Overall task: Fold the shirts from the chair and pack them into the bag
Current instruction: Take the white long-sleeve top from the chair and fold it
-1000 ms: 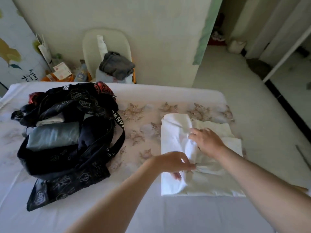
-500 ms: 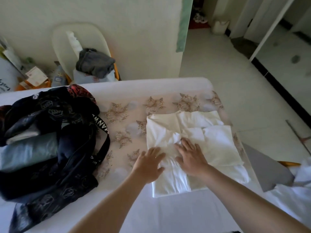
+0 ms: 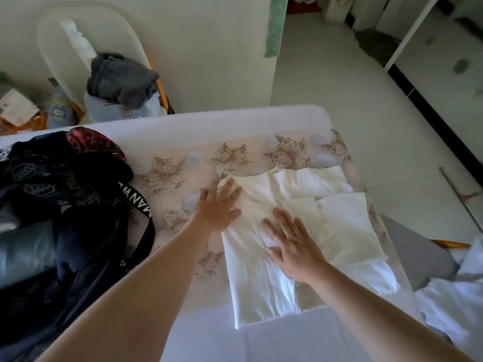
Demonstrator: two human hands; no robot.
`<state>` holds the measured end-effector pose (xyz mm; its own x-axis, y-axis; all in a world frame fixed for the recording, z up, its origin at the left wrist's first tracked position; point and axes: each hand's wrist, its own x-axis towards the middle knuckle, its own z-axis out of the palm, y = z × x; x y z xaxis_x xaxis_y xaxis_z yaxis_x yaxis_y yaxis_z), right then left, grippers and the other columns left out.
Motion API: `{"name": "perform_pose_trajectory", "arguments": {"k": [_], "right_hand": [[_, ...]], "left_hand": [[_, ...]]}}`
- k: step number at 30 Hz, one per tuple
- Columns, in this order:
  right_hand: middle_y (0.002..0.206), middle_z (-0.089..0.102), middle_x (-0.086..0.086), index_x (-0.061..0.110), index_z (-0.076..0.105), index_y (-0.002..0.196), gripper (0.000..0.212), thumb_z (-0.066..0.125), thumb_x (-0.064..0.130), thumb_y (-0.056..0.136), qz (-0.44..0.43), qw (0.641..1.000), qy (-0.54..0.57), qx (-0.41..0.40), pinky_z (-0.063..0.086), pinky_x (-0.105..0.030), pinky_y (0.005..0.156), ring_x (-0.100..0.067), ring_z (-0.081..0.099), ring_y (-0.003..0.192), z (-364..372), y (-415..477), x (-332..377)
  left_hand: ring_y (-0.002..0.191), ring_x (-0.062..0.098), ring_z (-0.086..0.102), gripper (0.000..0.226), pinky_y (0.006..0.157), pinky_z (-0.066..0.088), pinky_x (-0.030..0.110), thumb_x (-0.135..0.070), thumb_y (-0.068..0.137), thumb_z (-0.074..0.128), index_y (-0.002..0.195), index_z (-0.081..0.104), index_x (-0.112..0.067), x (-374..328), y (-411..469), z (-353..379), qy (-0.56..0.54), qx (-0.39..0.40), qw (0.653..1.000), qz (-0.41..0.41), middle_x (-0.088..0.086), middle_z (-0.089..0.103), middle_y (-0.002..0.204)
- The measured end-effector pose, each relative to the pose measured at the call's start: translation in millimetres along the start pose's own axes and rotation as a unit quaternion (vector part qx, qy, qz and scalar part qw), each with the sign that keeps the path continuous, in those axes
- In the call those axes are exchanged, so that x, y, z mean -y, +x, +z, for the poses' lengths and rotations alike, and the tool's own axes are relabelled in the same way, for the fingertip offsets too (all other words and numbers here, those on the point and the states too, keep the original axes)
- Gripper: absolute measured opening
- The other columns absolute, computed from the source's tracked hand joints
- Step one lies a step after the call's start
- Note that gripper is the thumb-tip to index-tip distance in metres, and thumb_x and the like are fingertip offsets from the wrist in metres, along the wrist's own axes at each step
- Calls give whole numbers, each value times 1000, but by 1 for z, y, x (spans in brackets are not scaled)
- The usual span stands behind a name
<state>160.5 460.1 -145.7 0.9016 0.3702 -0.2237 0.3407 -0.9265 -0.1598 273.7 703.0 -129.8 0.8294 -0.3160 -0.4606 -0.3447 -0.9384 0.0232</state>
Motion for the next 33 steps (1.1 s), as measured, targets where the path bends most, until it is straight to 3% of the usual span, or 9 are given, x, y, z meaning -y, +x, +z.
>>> {"name": "perform_pose_trajectory", "arguments": {"k": [5, 8, 11, 14, 18, 21, 24, 29, 33], "right_hand": [[164, -21, -6, 29, 0, 159, 73, 11, 59, 93, 13, 1000, 17, 13, -2, -44, 124, -25, -16, 152, -5, 1, 5], [165, -18, -6, 25, 6, 159, 77, 17, 60, 92, 11, 999, 39, 10, -4, -44, 124, -22, -20, 151, -11, -5, 14], [166, -11, -7, 19, 10, 159, 80, 31, 60, 93, -21, 1000, 7, 9, 2, -46, 122, -21, -16, 152, 0, -27, 13], [167, 2, -10, 16, 19, 158, 82, 37, 62, 93, -42, 999, -7, 16, 14, -47, 120, -25, 0, 154, 11, -52, 1], [167, 1, -5, 23, 16, 159, 69, 29, 57, 100, -21, 999, 21, -26, 6, -44, 123, -21, -3, 154, -6, -71, -25], [164, 20, -8, 17, 32, 152, 56, 43, 37, 101, 119, 986, 50, -109, 24, -48, 120, -26, 19, 151, -20, -82, -62], [153, 41, -14, 9, 47, 141, 53, 61, 20, 91, 232, 963, 49, -128, 43, -51, 105, -34, 41, 139, -18, -98, -106], [137, 57, -4, 20, 51, 131, 58, 74, 12, 78, 217, 965, 67, -134, 53, -40, 80, -26, 57, 126, -4, -130, -136], [136, 60, -2, 19, 62, 129, 45, 71, 12, 85, 225, 945, 145, -189, 52, -40, 87, -23, 57, 126, 13, -135, -139]], "left_hand": [[147, 33, -24, 64, 118, -10, 58, -31, 102, 27, 157, -5, -20, -34, -18, 7, 23, -104, 994, -12, 7, -21, 163], [151, 32, -10, 60, 120, -4, 56, -29, 99, 35, 156, 18, -23, -62, -35, 19, 12, -199, 977, 76, 8, -2, 166], [152, 29, -9, 62, 122, 3, 51, -48, 99, 14, 157, 10, -30, -77, -44, 31, -12, -125, 986, 107, 4, -5, 166], [151, 27, -15, 66, 122, -1, 47, -53, 99, 24, 157, -1, -34, -79, -44, 29, -16, -71, 994, 79, 0, -13, 165], [138, 26, 26, 50, 113, 23, 41, -40, 96, 39, 144, 40, -26, -103, -33, -10, -56, -122, 990, 49, 5, 34, 149], [111, 24, 47, 24, 96, 38, 36, -23, 96, 42, 115, 56, -17, -142, -19, -41, -96, -215, 967, 96, 2, 53, 117], [103, 25, 51, 24, 92, 44, 41, -8, 94, 44, 113, 57, -14, -193, 0, -59, -109, -210, 945, 224, 4, 56, 110], [142, 23, 31, 62, 110, 34, 36, 10, 92, 40, 148, 38, -17, -266, 38, -67, 51, -121, 907, 401, 4, 37, 154], [148, 21, 21, 56, 114, 26, 38, -4, 102, 34, 153, 27, -24, -289, 68, -60, 231, -107, 879, 403, -1, 23, 162]]}}
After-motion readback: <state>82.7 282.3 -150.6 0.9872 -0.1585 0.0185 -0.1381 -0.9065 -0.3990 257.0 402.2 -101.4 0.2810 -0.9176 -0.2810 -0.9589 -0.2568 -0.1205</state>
